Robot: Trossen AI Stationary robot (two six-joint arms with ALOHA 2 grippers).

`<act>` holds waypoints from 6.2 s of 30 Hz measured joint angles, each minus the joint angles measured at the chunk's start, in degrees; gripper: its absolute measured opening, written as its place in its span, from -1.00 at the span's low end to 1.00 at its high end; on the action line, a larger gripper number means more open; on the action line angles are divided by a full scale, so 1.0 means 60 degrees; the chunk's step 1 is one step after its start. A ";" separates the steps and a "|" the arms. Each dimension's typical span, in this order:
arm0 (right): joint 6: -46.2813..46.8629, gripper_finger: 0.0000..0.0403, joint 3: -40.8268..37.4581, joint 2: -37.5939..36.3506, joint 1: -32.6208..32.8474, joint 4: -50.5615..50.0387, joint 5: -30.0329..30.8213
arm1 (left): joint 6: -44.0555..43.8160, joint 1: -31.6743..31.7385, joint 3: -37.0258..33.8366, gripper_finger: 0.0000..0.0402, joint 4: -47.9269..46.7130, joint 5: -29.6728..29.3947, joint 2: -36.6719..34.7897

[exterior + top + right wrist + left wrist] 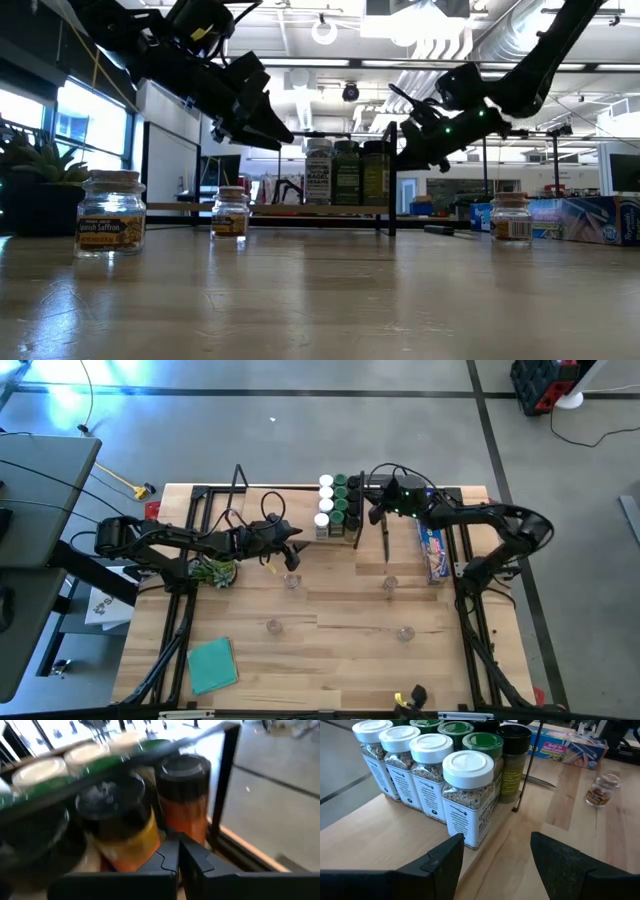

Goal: Shelf spices
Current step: Adjust the seasoning bottles on the shelf, then put the brown seasoning bottle on the shelf

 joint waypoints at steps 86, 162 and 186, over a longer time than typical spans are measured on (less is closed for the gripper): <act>0.3648 -1.00 -0.1093 -0.3494 0.6056 -0.3569 0.6017 | 0.1618 0.1581 0.0321 -0.76 0.3166 0.1796 0.3053; 0.2805 -1.00 -0.1098 -0.3859 0.9594 -0.3062 0.9738 | 0.0372 -0.2920 -0.2378 -0.15 0.2259 -0.0251 0.1239; 0.2780 -1.00 -0.1100 -0.3858 0.9752 -0.2990 0.9770 | 0.3111 0.4236 0.2527 -0.15 -0.0769 0.3896 0.2315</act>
